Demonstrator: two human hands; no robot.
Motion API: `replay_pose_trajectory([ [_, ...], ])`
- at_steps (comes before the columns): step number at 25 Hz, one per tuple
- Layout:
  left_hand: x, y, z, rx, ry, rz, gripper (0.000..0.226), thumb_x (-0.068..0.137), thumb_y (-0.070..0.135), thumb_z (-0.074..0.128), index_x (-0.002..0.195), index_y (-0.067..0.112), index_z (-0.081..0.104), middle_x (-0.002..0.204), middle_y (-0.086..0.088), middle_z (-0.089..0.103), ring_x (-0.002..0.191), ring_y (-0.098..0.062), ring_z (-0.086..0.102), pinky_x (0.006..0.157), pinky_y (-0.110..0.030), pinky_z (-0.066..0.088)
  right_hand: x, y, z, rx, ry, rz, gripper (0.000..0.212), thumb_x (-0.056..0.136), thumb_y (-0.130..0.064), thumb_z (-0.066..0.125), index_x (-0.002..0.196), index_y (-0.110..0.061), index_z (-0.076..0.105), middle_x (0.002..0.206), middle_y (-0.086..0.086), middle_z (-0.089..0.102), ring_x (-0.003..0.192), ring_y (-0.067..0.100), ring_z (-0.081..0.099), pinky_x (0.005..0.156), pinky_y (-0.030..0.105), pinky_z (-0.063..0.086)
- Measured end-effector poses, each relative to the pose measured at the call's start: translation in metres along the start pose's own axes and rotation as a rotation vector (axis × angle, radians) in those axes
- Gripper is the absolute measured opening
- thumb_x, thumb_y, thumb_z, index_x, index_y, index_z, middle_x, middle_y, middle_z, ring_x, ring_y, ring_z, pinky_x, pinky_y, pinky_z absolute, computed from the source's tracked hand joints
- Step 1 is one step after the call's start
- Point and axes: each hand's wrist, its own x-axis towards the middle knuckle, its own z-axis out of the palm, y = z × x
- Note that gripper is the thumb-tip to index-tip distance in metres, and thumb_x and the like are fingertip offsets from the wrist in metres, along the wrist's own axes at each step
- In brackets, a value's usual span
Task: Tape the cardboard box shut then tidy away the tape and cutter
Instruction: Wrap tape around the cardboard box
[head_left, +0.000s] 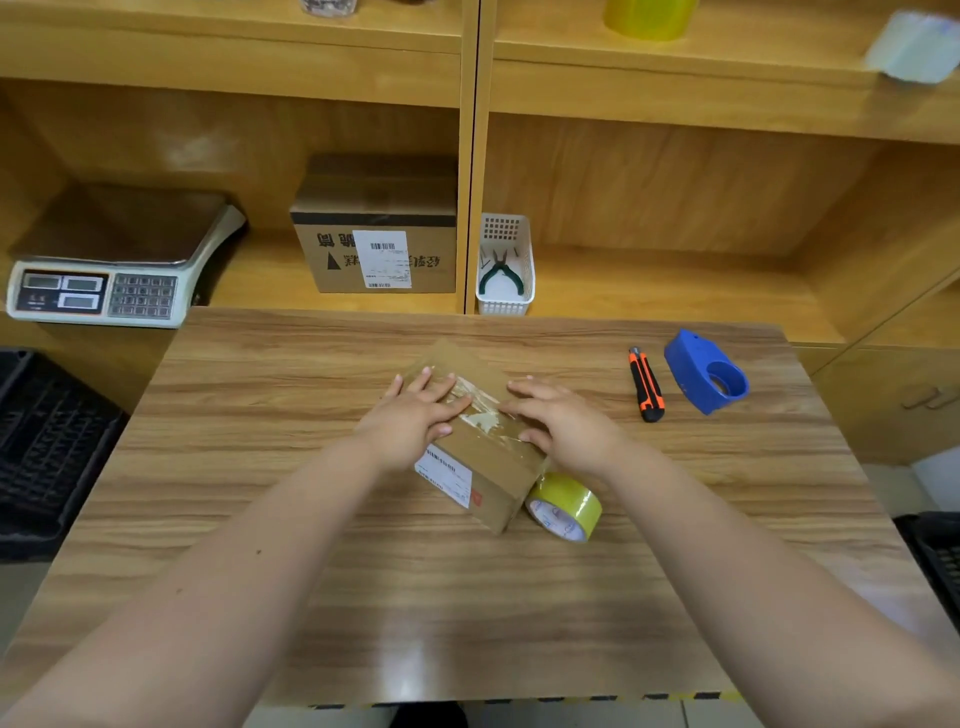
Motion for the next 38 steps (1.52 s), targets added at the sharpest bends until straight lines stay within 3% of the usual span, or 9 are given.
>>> replay_pose_trajectory([
  [6,0.035,-0.029,-0.018,0.075,-0.069,0.138,0.056,0.103,0.016,0.031,0.149,0.044,0.014,0.163,0.001,-0.007,0.148,-0.024,-0.017,0.117,-0.049,-0.011,0.032,0.002,0.000,0.123,-0.105,0.000,0.056,0.089,-0.022,0.061,0.141,-0.025,0.039,0.156,-0.006,0.021,0.146,0.012,0.007,0.117,0.034,0.011],
  [11,0.054,-0.028,-0.031,0.160,0.079,0.102,0.061,0.103,0.013,0.029,0.150,0.043,0.005,0.162,-0.006,-0.010,0.149,-0.025,-0.013,0.121,-0.042,-0.004,0.042,0.003,-0.001,0.141,-0.045,0.091,0.057,0.090,-0.030,0.059,0.142,-0.026,0.037,0.157,-0.004,0.021,0.146,0.015,0.006,0.117,0.034,0.011],
  [13,0.064,-0.029,-0.032,0.163,0.164,0.073,0.063,0.101,0.010,0.036,0.151,0.037,0.009,0.163,-0.008,0.001,0.150,-0.026,-0.005,0.122,-0.042,0.002,0.046,0.002,-0.001,0.122,-0.026,0.143,0.057,0.090,-0.034,0.058,0.142,-0.028,0.036,0.157,-0.004,0.020,0.146,0.016,0.006,0.116,0.034,0.012],
  [15,0.071,-0.030,-0.035,0.131,0.223,0.025,0.056,0.098,0.009,0.043,0.148,0.028,0.028,0.160,-0.012,0.019,0.149,-0.031,0.009,0.121,-0.041,0.010,0.051,0.001,-0.003,0.112,-0.028,0.186,0.058,0.090,-0.036,0.058,0.143,-0.029,0.035,0.157,-0.005,0.019,0.146,0.015,0.006,0.115,0.034,0.013],
  [18,0.073,-0.019,-0.036,-0.002,0.180,0.027,0.042,0.100,0.022,0.042,0.141,0.016,0.042,0.152,-0.013,0.034,0.143,-0.032,0.024,0.116,-0.041,0.022,0.063,0.001,-0.004,0.146,-0.010,0.225,0.058,0.090,-0.034,0.059,0.142,-0.028,0.036,0.157,-0.005,0.018,0.146,0.015,0.006,0.115,0.036,0.016],
  [22,0.084,-0.007,-0.028,-0.057,0.102,-0.028,0.060,0.098,0.041,0.042,0.150,0.017,0.025,0.162,-0.015,0.008,0.149,-0.033,0.005,0.120,-0.044,0.012,0.081,0.008,-0.001,0.151,0.036,0.224,0.056,0.091,-0.034,0.056,0.142,-0.027,0.035,0.158,-0.001,0.018,0.147,0.018,0.005,0.117,0.042,0.020],
  [30,0.115,-0.004,-0.034,-0.126,0.105,-0.062,0.059,0.100,0.015,0.040,0.152,0.013,0.013,0.162,-0.016,-0.006,0.149,-0.027,-0.010,0.121,-0.041,-0.004,0.100,0.034,0.005,0.209,0.181,0.179,0.053,0.091,-0.040,0.054,0.140,-0.025,0.041,0.156,-0.001,0.025,0.146,0.020,0.009,0.115,0.045,0.025],
  [34,0.110,-0.004,-0.040,-0.133,0.143,-0.089,0.057,0.098,0.024,0.046,0.150,0.017,0.023,0.162,-0.011,0.006,0.150,-0.027,0.002,0.122,-0.042,0.005,0.097,0.043,0.002,0.190,0.197,0.106,0.049,0.089,-0.040,0.056,0.134,-0.024,0.049,0.152,-0.002,0.034,0.144,0.019,0.018,0.114,0.045,0.028],
  [38,0.099,0.001,-0.043,-0.194,0.262,-0.124,0.045,0.093,0.029,0.054,0.137,0.021,0.047,0.151,-0.004,0.041,0.141,-0.027,0.031,0.118,-0.042,0.026,0.081,0.065,-0.009,0.220,0.236,0.092,0.033,0.089,-0.024,0.057,0.121,-0.021,0.060,0.141,-0.003,0.050,0.135,0.019,0.036,0.112,0.040,0.031],
])
